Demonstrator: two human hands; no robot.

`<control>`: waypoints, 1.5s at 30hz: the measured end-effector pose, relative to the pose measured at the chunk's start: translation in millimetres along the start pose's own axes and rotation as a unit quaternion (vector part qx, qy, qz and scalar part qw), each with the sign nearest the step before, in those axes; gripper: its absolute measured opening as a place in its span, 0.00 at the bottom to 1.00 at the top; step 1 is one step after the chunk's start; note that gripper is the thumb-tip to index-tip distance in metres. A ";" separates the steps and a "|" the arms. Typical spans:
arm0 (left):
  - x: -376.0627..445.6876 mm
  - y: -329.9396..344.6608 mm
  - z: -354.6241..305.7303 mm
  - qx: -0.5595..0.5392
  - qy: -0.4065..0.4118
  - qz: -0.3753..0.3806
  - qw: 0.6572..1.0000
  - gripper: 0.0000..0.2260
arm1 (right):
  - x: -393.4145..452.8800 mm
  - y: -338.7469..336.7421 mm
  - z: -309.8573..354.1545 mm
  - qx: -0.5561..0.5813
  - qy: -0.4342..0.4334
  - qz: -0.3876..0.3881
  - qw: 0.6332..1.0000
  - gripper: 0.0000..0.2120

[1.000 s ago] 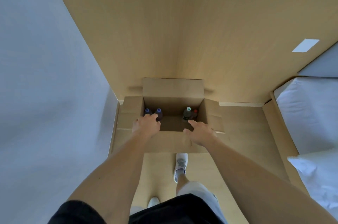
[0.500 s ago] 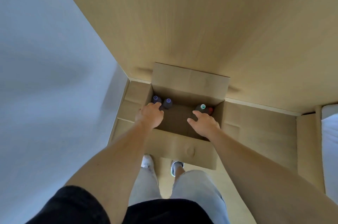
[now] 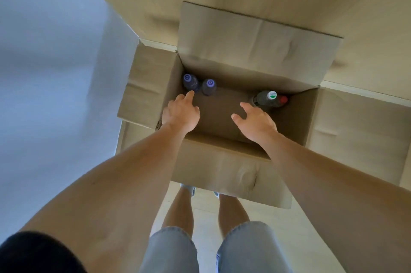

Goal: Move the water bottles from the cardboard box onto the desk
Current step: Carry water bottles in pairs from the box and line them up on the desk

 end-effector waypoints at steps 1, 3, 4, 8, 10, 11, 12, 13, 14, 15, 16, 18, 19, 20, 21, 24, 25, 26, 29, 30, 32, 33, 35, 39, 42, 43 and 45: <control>13.4 10.5 5.5 0.001 0.001 -0.001 1.000 0.26 | 16.0 9.5 4.5 -0.001 -0.001 -0.001 1.000 0.28; 33.2 25.8 13.4 -0.003 0.001 -0.005 1.000 0.26 | 41.2 23.9 13.8 -0.001 -0.004 -0.002 1.000 0.29; 43.2 36.1 18.5 -0.008 0.000 -0.005 1.000 0.26 | 54.3 34.4 18.5 0.001 -0.005 0.001 1.000 0.29; 78.3 67.4 36.4 -0.025 -0.011 -0.009 1.000 0.27 | 99.0 66.4 36.2 0.017 -0.012 0.000 1.000 0.29; 95.4 81.7 46.5 -0.031 -0.025 -0.014 0.999 0.27 | 120.4 80.5 42.1 0.024 -0.014 -0.005 1.000 0.30; 104.6 88.6 51.5 -0.032 -0.032 -0.019 0.999 0.28 | 131.6 87.2 44.4 0.026 -0.014 -0.008 1.000 0.30; 112.0 94.2 55.7 -0.035 -0.039 -0.024 0.998 0.28 | 141.2 93.3 45.9 0.025 -0.015 -0.009 1.000 0.31; 117.9 99.1 59.4 -0.042 -0.043 -0.028 0.998 0.29 | 148.8 99.1 47.0 0.024 -0.016 -0.010 1.000 0.32; 126.4 104.3 62.8 -0.051 -0.045 -0.033 0.997 0.30 | 158.7 104.4 48.9 0.024 -0.018 -0.013 0.999 0.32; 133.6 108.1 65.4 -0.059 -0.046 -0.037 0.996 0.30 | 167.0 108.3 49.9 0.028 -0.018 -0.016 0.999 0.33; 141.3 111.5 68.1 -0.067 -0.046 -0.043 0.996 0.31 | 175.6 111.9 51.8 0.035 -0.018 -0.020 0.999 0.33; 151.5 116.8 71.9 -0.084 -0.048 -0.053 0.994 0.32 | 188.9 117.7 54.8 0.052 -0.017 -0.024 0.998 0.34; 156.7 118.9 73.2 -0.097 -0.049 -0.061 0.992 0.33 | 195.6 119.7 57.3 0.062 -0.018 -0.028 0.998 0.34; 160.8 120.9 73.9 -0.111 -0.050 -0.069 0.990 0.33 | 201.2 121.5 59.9 0.070 -0.021 -0.034 0.997 0.34; 165.6 122.8 74.9 -0.126 -0.053 -0.078 0.988 0.33 | 207.5 122.6 63.6 0.077 -0.025 -0.041 0.996 0.35; 173.7 130.1 78.7 -0.178 -0.085 -0.107 0.974 0.32 | 224.3 127.9 71.3 0.102 -0.026 -0.042 0.994 0.37; 175.5 132.0 81.4 -0.201 -0.103 -0.124 0.966 0.31 | 228.8 129.2 73.9 0.111 -0.028 -0.042 0.993 0.37; 178.3 133.2 83.9 -0.221 -0.119 -0.140 0.958 0.30 | 233.4 129.2 77.0 0.119 -0.030 -0.044 0.991 0.38; 184.8 133.6 94.2 -0.250 -0.152 -0.177 0.940 0.27 | 243.2 128.1 88.0 0.140 -0.054 -0.060 0.987 0.39; 187.1 132.4 96.7 -0.254 -0.153 -0.189 0.936 0.27 | 245.7 127.5 92.0 0.144 -0.064 -0.067 0.985 0.38; 191.2 128.4 98.8 -0.250 -0.143 -0.217 0.933 0.25 | 250.2 127.5 99.4 0.147 -0.083 -0.078 0.983 0.36; 191.5 125.8 98.8 -0.243 -0.137 -0.234 0.931 0.24 | 251.4 127.6 102.1 0.151 -0.089 -0.082 0.981 0.34; 192.1 121.4 98.5 -0.233 -0.134 -0.268 0.925 0.23 | 253.9 126.9 106.0 0.168 -0.092 -0.092 0.977 0.31; 197.1 117.8 97.2 -0.224 -0.154 -0.290 0.918 0.23 | 253.4 119.0 109.6 0.168 -0.088 -0.130 0.973 0.28; 203.4 117.3 97.3 -0.223 -0.171 -0.290 0.915 0.23 | 250.8 115.0 112.3 0.142 -0.096 -0.148 0.974 0.26; 204.7 117.7 97.5 -0.223 -0.175 -0.290 0.914 0.23 | 249.2 115.2 113.1 0.133 -0.102 -0.151 0.974 0.24; 206.1 118.5 97.8 -0.216 -0.183 -0.287 0.915 0.21 | 246.8 116.0 113.7 0.119 -0.113 -0.155 0.974 0.23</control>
Point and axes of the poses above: each hand's wrist, its own x-axis towards the middle knuckle, its own y-axis out of the palm, z = x × y, the point moved 8 cm from there along x, towards the middle knuckle, and after that the axes turned 14 degrees about y, right-handed, at the moved point
